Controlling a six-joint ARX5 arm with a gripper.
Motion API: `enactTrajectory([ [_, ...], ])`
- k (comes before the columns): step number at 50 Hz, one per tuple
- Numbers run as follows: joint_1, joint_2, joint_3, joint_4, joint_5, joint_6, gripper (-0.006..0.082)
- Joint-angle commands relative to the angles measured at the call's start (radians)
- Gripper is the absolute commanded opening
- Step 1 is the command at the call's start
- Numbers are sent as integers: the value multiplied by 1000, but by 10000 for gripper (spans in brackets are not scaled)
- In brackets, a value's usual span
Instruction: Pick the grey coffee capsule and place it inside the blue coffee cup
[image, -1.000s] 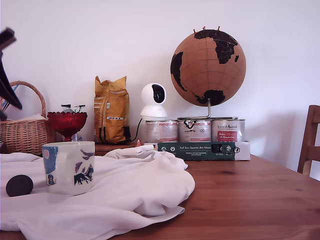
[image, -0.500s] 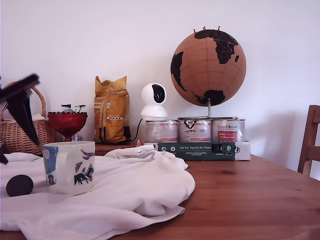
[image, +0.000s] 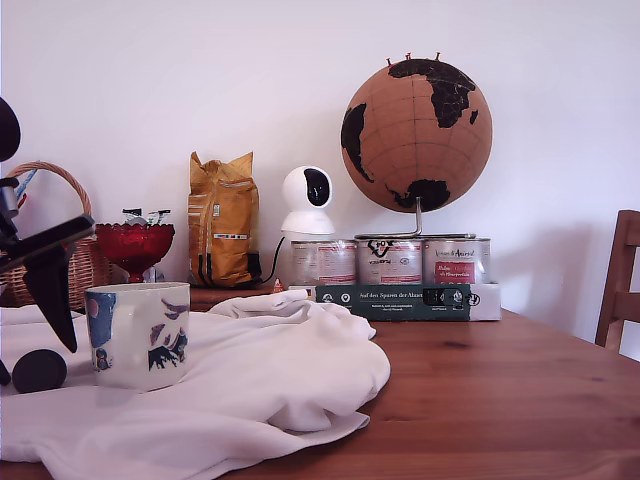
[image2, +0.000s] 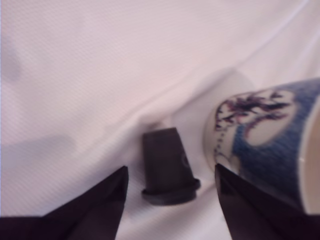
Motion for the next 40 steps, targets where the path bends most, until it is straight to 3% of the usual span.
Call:
enactTrajectory([
  [1, -5, 22, -13, 17, -7, 16, 507],
  [20, -13, 83, -12, 37, -5, 16, 457],
  [33, -35, 85, -12, 60, -2, 17, 223],
  [40, -36, 85, -6, 52, 27, 17, 202],
])
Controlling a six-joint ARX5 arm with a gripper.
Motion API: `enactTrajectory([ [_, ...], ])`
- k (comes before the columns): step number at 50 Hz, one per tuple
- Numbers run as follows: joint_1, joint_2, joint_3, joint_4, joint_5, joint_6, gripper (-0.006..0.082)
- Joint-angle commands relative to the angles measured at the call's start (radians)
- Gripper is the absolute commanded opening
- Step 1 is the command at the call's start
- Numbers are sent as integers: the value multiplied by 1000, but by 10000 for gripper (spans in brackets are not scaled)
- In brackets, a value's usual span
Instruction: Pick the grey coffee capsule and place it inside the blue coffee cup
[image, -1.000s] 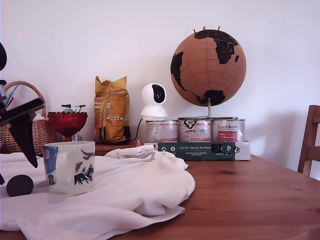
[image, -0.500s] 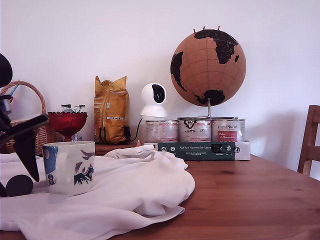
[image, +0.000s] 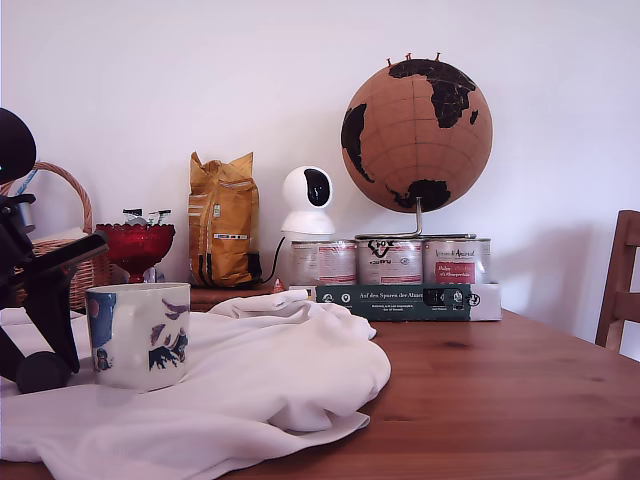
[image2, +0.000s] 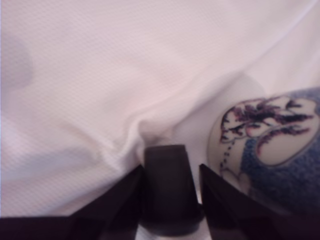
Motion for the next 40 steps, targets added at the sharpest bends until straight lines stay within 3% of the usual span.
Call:
enactTrajectory([
  [1, -8, 29, -3, -8, 13, 11, 202],
  [25, -8, 25, 241, -265, -25, 120, 202],
  [40, -27, 19, 312, -342, -56, 148, 203],
])
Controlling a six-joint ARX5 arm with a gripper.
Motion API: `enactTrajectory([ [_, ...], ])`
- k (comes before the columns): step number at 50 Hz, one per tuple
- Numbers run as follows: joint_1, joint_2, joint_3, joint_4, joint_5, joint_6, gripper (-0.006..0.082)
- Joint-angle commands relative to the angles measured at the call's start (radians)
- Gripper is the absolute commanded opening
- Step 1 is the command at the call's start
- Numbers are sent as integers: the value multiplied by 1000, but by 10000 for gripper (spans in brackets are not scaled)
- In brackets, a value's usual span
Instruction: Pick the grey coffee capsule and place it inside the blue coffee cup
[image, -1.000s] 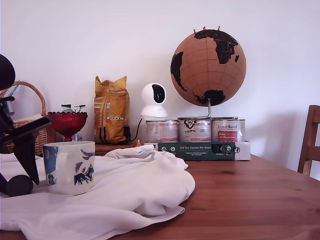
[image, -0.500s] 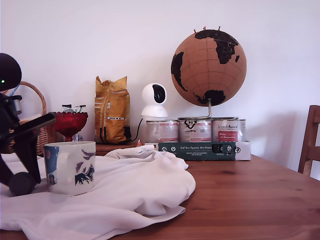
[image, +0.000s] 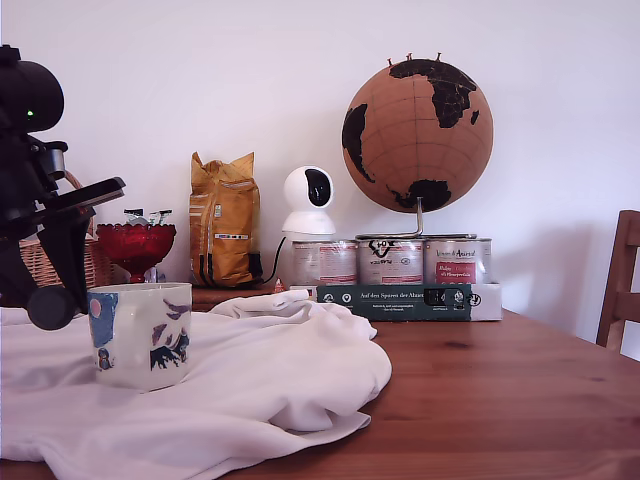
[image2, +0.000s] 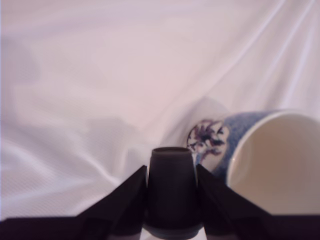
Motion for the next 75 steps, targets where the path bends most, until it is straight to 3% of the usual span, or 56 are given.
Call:
enactTrajectory([
  [1, -19, 0, 32, -6, 1, 15, 203],
  [22, -86, -63, 129, -66, -43, 33, 203],
  [44, -180, -62, 134, -51, -45, 32, 204],
  [48, -185, -62, 134, -54, -45, 32, 244],
  [54, -186, -62, 134, -56, -48, 33, 373],
  [60, -188, -62, 134, -62, -47, 34, 378],
  [64, -188, -62, 134, -64, -47, 44, 305],
  [71, -188, -77, 134, -72, -64, 93, -23],
  [75, -188, -103, 134, -76, -122, 138, -19],
])
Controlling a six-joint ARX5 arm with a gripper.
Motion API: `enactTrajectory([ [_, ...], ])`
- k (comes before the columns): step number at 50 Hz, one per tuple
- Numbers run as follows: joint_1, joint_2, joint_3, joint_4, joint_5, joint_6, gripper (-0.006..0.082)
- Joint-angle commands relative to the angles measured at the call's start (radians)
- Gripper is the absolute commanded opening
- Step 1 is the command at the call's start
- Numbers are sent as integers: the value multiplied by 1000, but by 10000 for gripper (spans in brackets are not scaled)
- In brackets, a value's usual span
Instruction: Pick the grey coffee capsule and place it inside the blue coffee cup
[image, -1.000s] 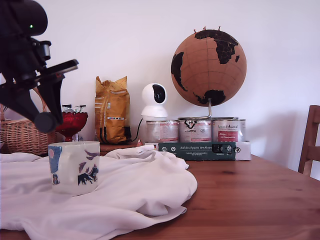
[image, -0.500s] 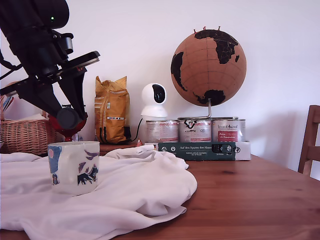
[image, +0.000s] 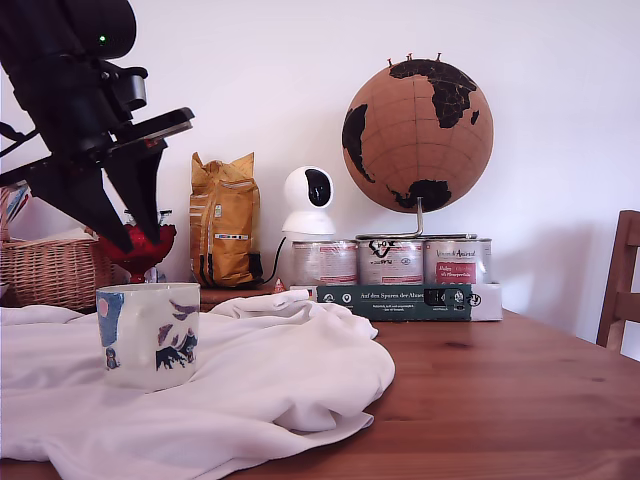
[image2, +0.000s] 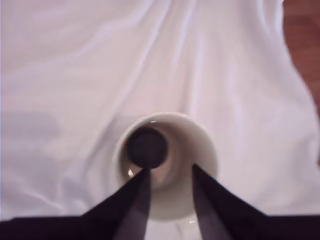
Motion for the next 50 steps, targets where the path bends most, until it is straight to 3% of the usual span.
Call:
enactTrajectory([
  [1, -3, -51, -5, 2, -48, 43, -19],
  [10, 5, -153, -5, 9, -145, 101, -19],
  [36, 166, -381, -11, 83, -85, 245, -19],
  [50, 208, -554, -152, 193, -55, 267, -19],
])
